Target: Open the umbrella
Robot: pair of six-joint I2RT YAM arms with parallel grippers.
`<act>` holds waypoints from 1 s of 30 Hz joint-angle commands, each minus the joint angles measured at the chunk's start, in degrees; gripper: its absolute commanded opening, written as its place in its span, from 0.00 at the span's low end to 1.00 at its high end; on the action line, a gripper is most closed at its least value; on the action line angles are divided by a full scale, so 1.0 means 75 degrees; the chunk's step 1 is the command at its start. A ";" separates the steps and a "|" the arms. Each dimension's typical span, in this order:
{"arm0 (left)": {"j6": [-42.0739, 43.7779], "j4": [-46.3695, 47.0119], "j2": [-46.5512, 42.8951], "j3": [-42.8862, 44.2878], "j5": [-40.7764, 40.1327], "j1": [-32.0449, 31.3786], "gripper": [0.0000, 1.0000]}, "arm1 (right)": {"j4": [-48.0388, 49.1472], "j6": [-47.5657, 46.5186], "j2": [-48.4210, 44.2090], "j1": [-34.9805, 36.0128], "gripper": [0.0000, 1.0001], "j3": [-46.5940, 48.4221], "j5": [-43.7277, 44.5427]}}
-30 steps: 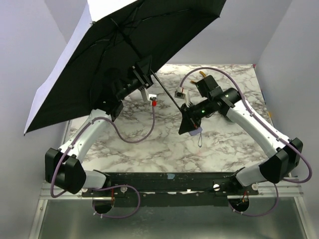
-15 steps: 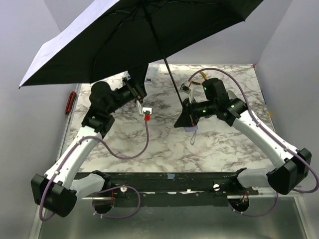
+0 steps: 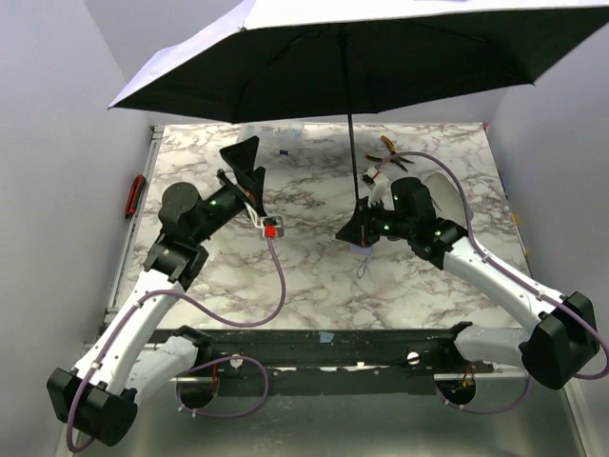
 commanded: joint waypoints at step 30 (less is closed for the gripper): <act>-0.8950 -0.3476 0.0325 0.0764 -0.1332 0.1889 0.98 | 0.3306 0.0246 -0.0677 -0.0614 0.07 -0.2851 0.3113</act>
